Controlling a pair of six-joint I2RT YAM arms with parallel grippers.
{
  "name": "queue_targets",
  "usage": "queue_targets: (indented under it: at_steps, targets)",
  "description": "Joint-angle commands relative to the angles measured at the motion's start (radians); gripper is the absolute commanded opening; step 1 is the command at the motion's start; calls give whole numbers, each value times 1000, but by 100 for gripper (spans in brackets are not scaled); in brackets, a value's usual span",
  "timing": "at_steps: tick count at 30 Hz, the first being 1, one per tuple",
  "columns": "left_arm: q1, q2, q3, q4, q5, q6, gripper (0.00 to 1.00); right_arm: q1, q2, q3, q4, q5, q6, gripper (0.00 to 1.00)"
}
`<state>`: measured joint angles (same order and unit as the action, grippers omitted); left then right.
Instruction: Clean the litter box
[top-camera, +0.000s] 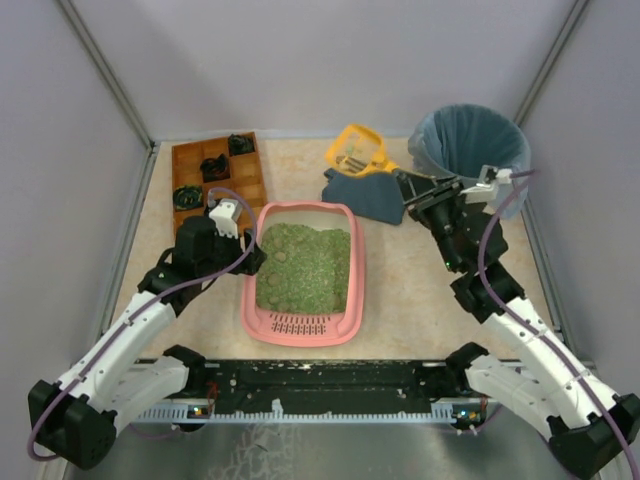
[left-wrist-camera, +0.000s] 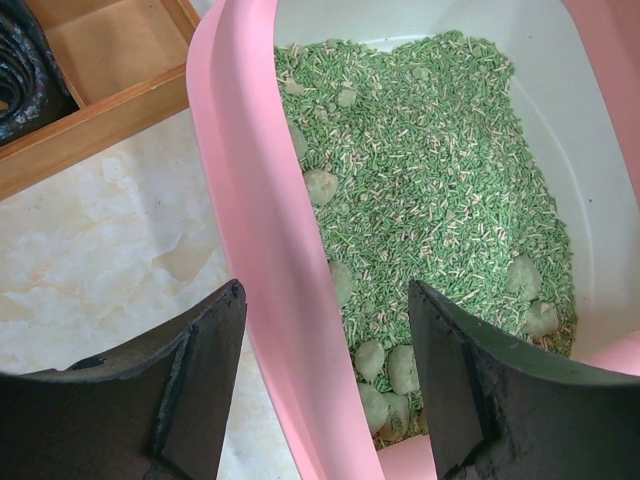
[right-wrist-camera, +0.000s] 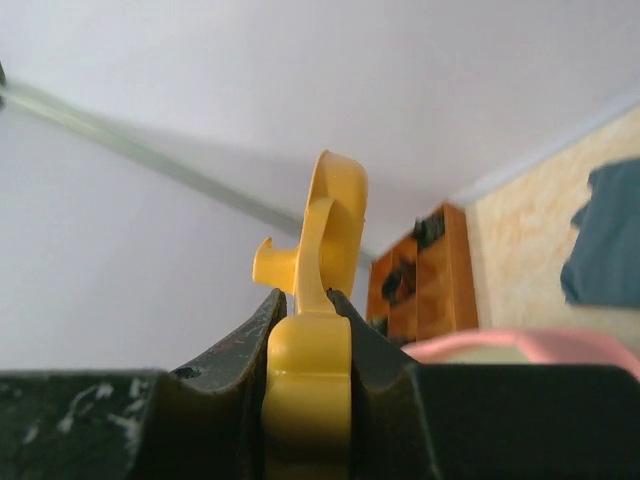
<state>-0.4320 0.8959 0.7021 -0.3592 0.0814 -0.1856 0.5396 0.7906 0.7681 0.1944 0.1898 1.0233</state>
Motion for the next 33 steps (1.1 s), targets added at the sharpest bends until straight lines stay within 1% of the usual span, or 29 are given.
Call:
queue_targets:
  at_steps: [1, 3, 6, 11, 14, 17, 20, 23, 28, 33]
  targets:
    - [1, 1, -3, 8, -12, 9, 71, -48, 3, 169, -58, 325, -55, 0]
    - [1, -6, -6, 10, -15, 9, 72, -96, 12, 223, -79, 384, -121, 0]
    - [1, -11, -8, 12, -13, 9, 72, -188, 23, 277, -111, 424, -207, 0]
    - [1, -8, -6, 11, -8, 11, 72, -338, 38, 303, -144, 413, -349, 0]
    - [1, -8, -8, 12, -7, 11, 72, -389, 86, 347, -206, 375, -482, 0]
    - [1, -8, -6, 12, -4, 12, 72, -395, 174, 431, -306, 300, -680, 0]
    - [2, -4, -6, 13, -1, 14, 72, -395, 275, 554, -426, 228, -821, 0]
    - [1, -1, -5, 11, 0, 14, 72, -395, 365, 630, -501, 163, -936, 0]
    - [2, -4, -5, 11, -6, 15, 72, -395, 442, 702, -587, 132, -1047, 0]
    - [2, 1, -5, 11, -3, 15, 72, -395, 454, 713, -610, 134, -1077, 0]
